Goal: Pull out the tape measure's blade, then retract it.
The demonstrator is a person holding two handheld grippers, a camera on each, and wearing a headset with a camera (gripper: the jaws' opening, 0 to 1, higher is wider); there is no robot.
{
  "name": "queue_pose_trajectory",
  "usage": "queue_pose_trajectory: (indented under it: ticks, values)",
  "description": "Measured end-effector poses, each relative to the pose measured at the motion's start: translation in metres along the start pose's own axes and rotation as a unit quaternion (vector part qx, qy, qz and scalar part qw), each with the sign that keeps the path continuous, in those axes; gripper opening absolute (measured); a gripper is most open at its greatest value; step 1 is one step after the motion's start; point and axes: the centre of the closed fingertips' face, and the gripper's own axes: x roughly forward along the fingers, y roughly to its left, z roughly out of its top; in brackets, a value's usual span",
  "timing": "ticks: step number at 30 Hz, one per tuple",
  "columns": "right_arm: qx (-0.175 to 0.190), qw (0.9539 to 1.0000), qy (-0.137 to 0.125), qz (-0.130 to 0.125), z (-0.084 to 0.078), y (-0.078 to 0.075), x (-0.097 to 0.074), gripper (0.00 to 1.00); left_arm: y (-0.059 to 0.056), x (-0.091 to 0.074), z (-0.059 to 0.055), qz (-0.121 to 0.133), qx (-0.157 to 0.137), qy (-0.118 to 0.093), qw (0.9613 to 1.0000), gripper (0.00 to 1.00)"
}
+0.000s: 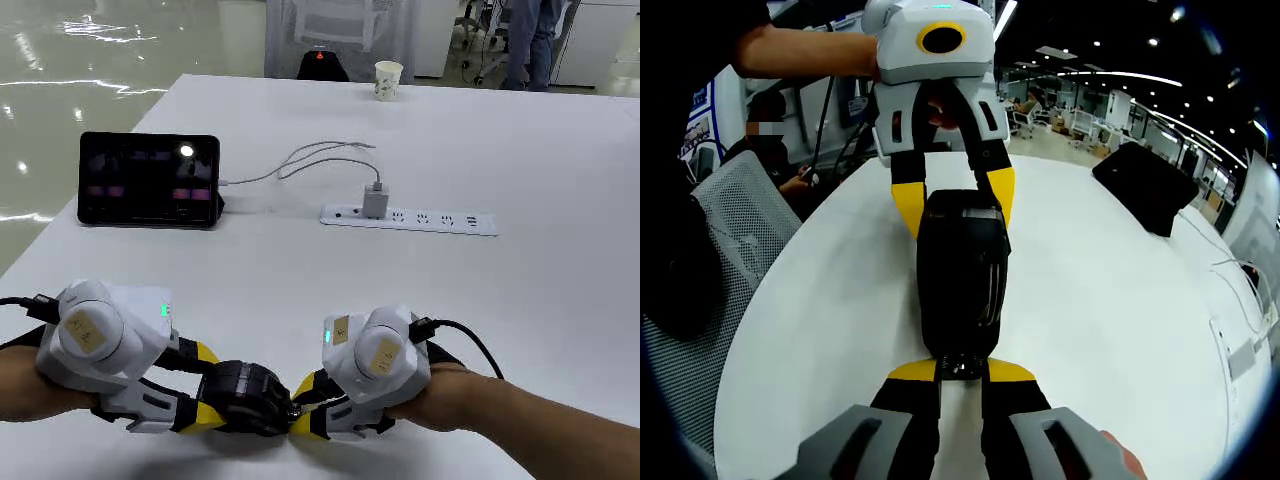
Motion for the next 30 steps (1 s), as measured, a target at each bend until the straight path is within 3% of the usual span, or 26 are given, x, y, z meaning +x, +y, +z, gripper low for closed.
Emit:
queue_pose_trajectory:
  ticks: [30]
  values:
    - [-0.003, 1.0000, -0.005, -0.004, -0.0018, 0.0005, -0.0030, 0.09, -0.0022, -0.0004, 0.0017, -0.011, 0.002, -0.007, 0.9999, 0.23]
